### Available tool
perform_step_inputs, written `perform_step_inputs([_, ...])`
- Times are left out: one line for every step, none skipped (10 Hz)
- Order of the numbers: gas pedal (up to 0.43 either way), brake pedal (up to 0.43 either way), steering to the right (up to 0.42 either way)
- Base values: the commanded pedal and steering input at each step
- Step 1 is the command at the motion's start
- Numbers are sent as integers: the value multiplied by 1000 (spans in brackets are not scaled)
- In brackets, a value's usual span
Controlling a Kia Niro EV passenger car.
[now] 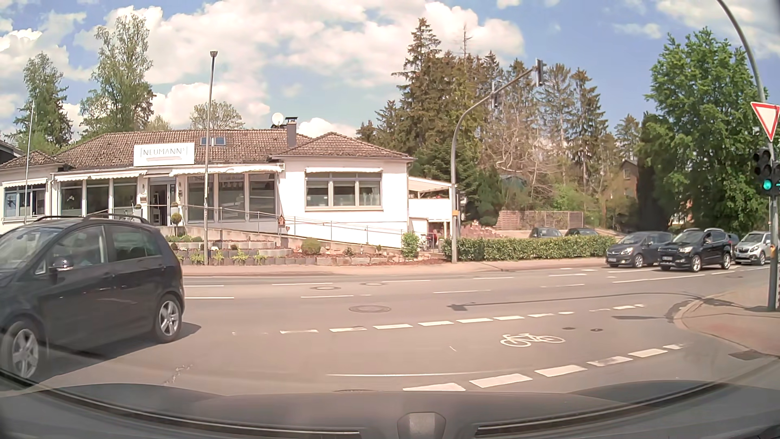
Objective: Follow the waypoints while adhering to traffic rules and regulations
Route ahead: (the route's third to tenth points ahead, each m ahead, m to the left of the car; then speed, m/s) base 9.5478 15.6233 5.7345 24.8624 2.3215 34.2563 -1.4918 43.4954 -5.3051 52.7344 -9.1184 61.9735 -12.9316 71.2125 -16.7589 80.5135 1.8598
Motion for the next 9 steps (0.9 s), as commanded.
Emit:
perform_step_inputs([118,0,-63])
perform_step_inputs([130,0,-75])
perform_step_inputs([130,0,-83])
perform_step_inputs([130,0,-95])
perform_step_inputs([130,0,-108])
perform_step_inputs([130,0,-118])
perform_step_inputs([130,0,-127])
perform_step_inputs([130,0,-135])
perform_step_inputs([130,0,-143])
